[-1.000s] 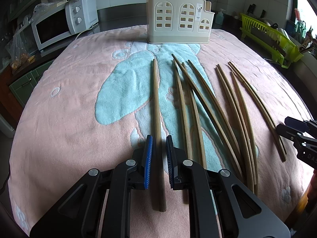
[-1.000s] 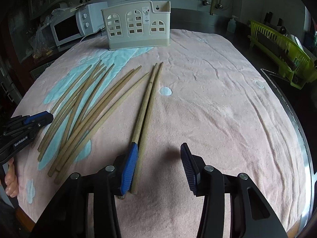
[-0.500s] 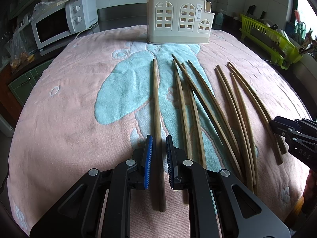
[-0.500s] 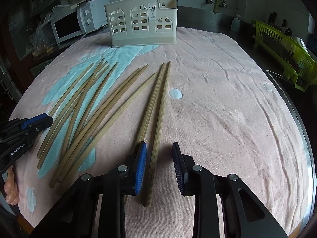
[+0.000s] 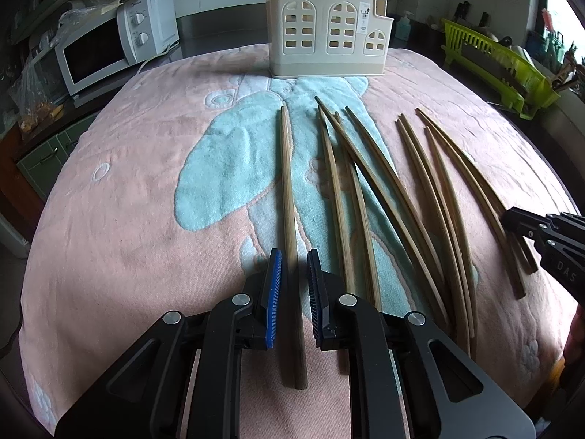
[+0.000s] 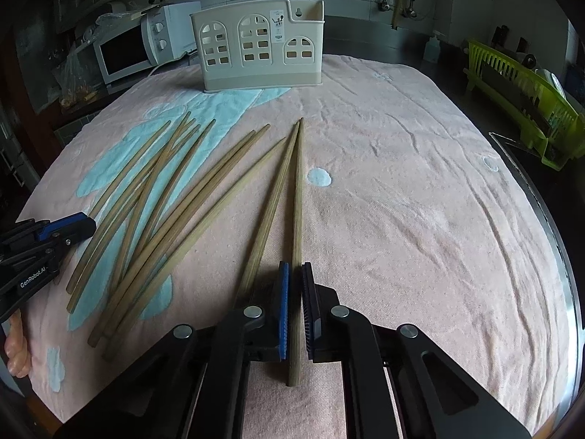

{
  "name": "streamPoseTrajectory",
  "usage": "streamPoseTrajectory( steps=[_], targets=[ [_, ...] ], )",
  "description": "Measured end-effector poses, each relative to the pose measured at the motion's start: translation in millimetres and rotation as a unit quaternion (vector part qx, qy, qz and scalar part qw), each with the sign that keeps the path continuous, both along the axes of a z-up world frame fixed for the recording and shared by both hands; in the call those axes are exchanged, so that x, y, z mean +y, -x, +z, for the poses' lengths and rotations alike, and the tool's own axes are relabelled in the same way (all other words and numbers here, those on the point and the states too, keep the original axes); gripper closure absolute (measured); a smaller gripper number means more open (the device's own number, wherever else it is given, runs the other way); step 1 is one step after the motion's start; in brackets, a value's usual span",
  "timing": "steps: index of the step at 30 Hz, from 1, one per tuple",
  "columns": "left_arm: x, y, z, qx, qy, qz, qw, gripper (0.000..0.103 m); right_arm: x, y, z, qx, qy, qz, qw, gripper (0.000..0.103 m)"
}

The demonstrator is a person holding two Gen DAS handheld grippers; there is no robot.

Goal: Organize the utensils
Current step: 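Close the left tool on its chopstick while the right tool closes on its chopstick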

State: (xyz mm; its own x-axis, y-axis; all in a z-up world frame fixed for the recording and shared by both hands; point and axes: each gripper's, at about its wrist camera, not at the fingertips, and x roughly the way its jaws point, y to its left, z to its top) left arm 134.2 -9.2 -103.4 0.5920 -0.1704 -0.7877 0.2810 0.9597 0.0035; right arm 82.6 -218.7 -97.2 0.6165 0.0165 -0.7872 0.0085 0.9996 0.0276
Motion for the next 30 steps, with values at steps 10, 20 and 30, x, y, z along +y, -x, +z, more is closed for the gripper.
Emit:
streamPoseTrajectory(
  steps=[10, 20, 30],
  targets=[
    [3, 1, 4, 0.013, 0.010, 0.002, 0.9999, 0.097, -9, 19, 25, -0.047, -0.009, 0.006, 0.999, 0.096],
    [3, 7, 1, 0.018, 0.008, 0.010, 0.9997, 0.095, -10, 28, 44, -0.076, -0.011, 0.014, 0.997, 0.096],
    [3, 4, 3, 0.024, 0.009, 0.010, 0.9996, 0.097, -7, 28, 46, -0.081, -0.017, 0.022, 0.996, 0.096]
  ],
)
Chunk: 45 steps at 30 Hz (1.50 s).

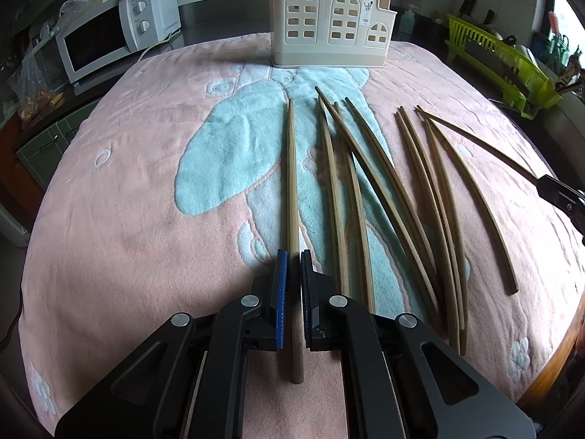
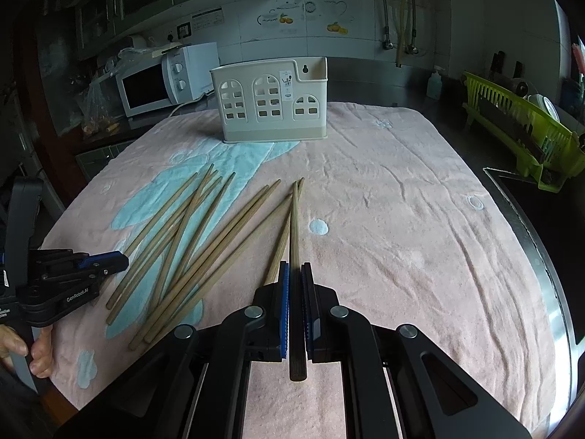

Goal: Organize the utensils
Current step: 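Close the left tool on its chopstick while the right tool closes on its chopstick, then lift the left tool's chopstick over the white holder while the right tool carries its chopstick there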

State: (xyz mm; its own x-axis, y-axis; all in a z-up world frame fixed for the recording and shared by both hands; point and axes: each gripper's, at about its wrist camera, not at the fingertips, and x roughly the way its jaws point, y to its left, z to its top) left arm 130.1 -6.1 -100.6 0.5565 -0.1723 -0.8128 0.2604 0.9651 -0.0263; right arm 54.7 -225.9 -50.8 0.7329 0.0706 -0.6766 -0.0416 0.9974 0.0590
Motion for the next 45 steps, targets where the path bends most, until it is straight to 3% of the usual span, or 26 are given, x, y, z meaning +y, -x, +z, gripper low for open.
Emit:
streamPoseTrajectory(
  steps=[6, 20, 30, 45],
  targets=[
    [4, 3, 6, -0.012, 0.019, 0.004, 0.9997, 0.097, -1, 1, 13, -0.016, 0.000, 0.006, 1.000, 0.096],
    [9, 21, 67, -0.107, 0.084, 0.008, 0.9906, 0.098, -7, -8, 54, -0.057, -0.018, 0.030, 0.998, 0.097],
    [7, 5, 88, -0.118, 0.090, 0.012, 0.9889, 0.098, -5, -33, 77, -0.057, -0.029, 0.077, 0.995, 0.097],
    [0, -37, 152, -0.152, 0.114, -0.009, 0.9818, 0.098, -11, -72, 128, -0.058, -0.022, 0.131, 0.989, 0.096]
  ],
)
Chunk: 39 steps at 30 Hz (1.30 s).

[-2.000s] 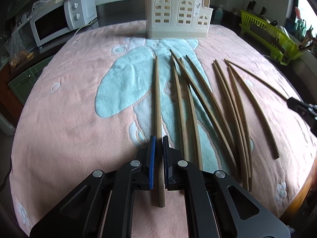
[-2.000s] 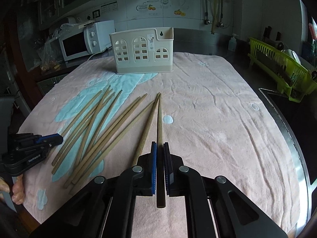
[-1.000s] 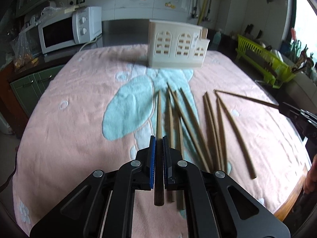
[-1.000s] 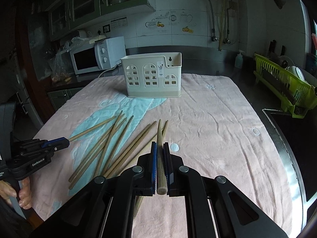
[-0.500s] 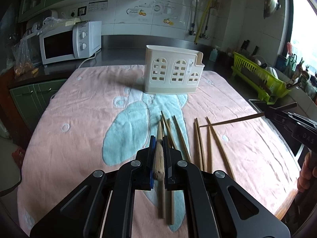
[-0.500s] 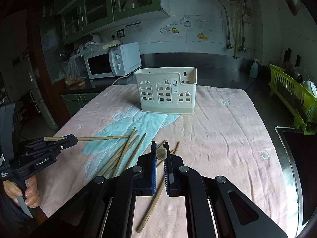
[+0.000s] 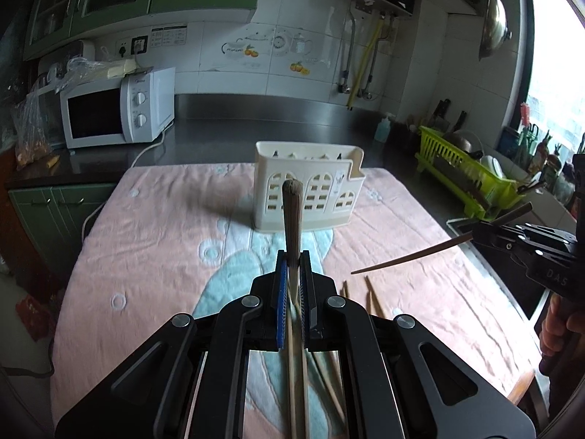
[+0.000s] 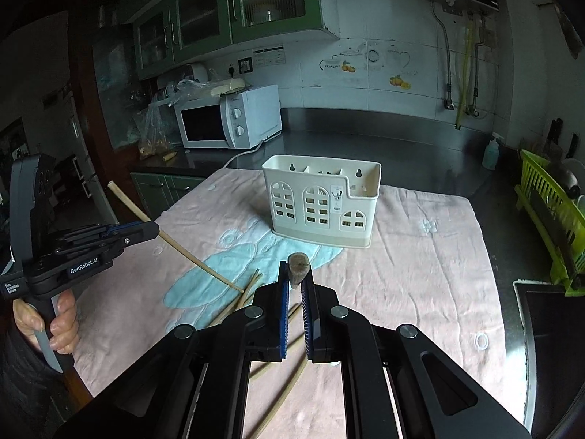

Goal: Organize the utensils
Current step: 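Lift the left tool's chopstick over the white holder while the right tool carries its chopstick there, then open the left tool to drop its chopstick into the holder while the right tool releases its chopstick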

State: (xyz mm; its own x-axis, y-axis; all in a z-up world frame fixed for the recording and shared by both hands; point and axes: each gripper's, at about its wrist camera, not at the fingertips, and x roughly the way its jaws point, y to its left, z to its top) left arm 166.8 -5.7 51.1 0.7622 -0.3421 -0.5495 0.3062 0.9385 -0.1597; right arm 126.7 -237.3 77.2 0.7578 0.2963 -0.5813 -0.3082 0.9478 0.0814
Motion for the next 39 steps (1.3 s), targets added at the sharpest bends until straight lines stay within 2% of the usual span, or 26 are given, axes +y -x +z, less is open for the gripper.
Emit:
streamPoseTrajectory(
  steps=[7, 13, 20, 26, 30, 39],
  targets=[
    [-5, -26, 39, -0.029, 0.001, 0.002, 0.9996, 0.098, -9, -23, 37, -0.022, 0.006, 0.004, 1.000, 0.096],
    [-12, -54, 91, -0.075, 0.007, 0.013, 0.9971, 0.098, -23, -51, 72, -0.045, 0.009, -0.010, 0.999, 0.096],
    [-28, -98, 125, -0.110, -0.011, 0.031, 0.9934, 0.098, -25, -91, 86, -0.055, 0.028, -0.023, 0.998, 0.096],
    [-40, -150, 116, -0.079, -0.036, 0.039, 0.9955, 0.098, -25, -136, 80, -0.033, 0.043, -0.027, 0.998, 0.096],
    [-42, -176, 102, -0.047, -0.033, 0.037, 0.9977, 0.098, -22, -163, 65, -0.008, 0.056, -0.027, 0.998, 0.096],
    [-45, -198, 74, -0.015, -0.033, 0.033, 0.9988, 0.097, -17, -198, 30, 0.038, 0.067, -0.027, 0.997, 0.096]
  ],
)
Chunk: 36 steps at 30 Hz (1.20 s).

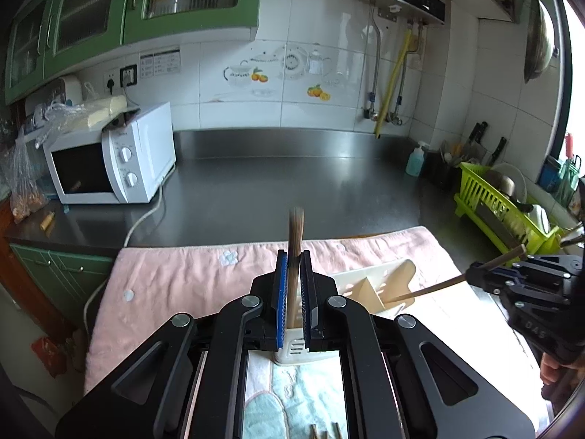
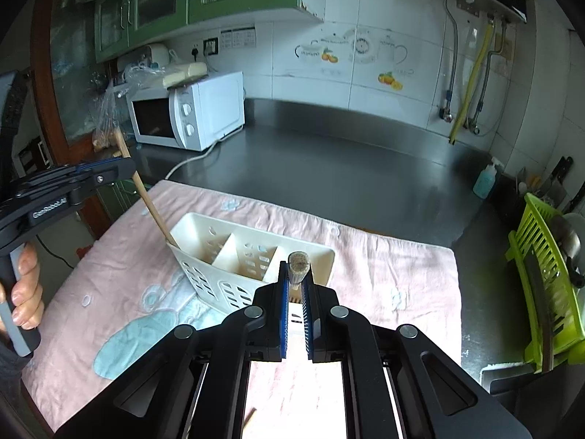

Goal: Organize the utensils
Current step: 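Open the left tool to drop its chopstick into the holder while the right tool releases its chopstick, then move the left tool back over the chopsticks while the right tool returns to another chopstick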

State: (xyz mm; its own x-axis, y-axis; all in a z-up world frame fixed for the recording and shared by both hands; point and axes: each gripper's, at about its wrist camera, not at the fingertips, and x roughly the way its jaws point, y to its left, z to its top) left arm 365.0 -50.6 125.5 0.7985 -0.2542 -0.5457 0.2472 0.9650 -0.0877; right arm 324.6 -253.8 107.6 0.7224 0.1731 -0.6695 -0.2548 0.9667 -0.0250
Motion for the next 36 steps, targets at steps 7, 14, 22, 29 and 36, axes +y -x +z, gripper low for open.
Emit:
streamPoseTrajectory(
  steps=[7, 14, 22, 29, 36],
  targets=[
    [2, 3, -7, 0.008, 0.004, 0.003, 1.0000, 0.096, -2, -8, -14, 0.014, -0.003, -0.007, 1.000, 0.092],
    [14, 30, 3, -0.005, 0.013, 0.005, 0.9999, 0.095, -9, 11, -3, -0.010, -0.011, -0.021, 1.000, 0.074],
    [31, 92, 3, -0.015, -0.002, 0.012, 0.9998, 0.089, -13, 81, 3, -0.036, -0.026, -0.028, 0.999, 0.073],
    [40, 158, -22, -0.018, -0.018, 0.004, 0.9997, 0.089, -4, 155, -44, -0.020, -0.029, -0.031, 0.999, 0.073],
    [42, 209, -62, -0.011, -0.043, 0.005, 0.9990, 0.087, 13, 214, -103, 0.020, -0.035, -0.032, 0.999, 0.073]
  ],
)
